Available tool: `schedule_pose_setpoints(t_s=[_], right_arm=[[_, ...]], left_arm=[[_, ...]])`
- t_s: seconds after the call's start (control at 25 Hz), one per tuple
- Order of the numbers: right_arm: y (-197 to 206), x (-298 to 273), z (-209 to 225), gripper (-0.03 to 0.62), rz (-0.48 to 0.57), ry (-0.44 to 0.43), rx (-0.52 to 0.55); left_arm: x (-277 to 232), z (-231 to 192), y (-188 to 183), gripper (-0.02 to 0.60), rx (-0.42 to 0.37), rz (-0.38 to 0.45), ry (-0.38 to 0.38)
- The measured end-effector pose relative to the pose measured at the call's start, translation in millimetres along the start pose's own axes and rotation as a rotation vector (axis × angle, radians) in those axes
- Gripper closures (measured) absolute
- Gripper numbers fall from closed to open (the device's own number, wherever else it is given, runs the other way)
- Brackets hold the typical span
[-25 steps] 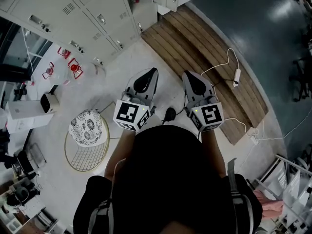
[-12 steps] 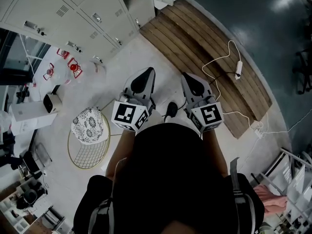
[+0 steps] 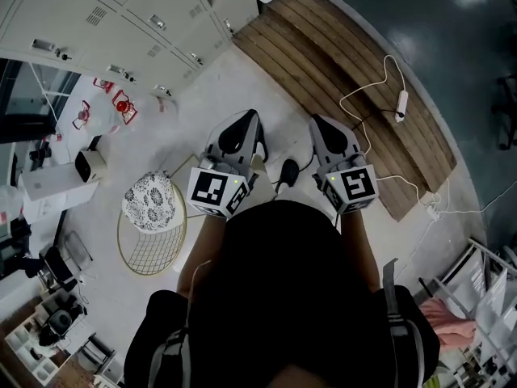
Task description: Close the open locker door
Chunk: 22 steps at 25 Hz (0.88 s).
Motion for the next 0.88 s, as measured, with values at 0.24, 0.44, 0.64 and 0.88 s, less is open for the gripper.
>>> schedule_pose_setpoints(t_s=[0.24,0.44,0.64,0.88], right_arm=[[-13,-37,6,0.591,-0.027,0.008,0.028],[-38,-79,14,0.591,-0.025,0.027,0.038],[-65,-127,17,0.591,-0.026,0.047,0.067],[-82,-172,14,0.591,-0.022,0.077,0.080]], left_arm=[[-22,-38,-4,0.565,0.020,0.004,-0.002],[-47,-75,-17,0.565,0.047,0.013,0.018],[-71,-116,-31,0.565,0.055,0.028,0.042],[-94,-161,-44,0.565,0.048,0.043,0.064]])
Point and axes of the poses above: the fingertips, and each gripper's own axes: x backward along the fingers, z to its right, y out of its underside, the point moved 9 cm from there along x, backward along the fingers, and after that the axes turned 4 degrees about -z, right-handed, at the moved point
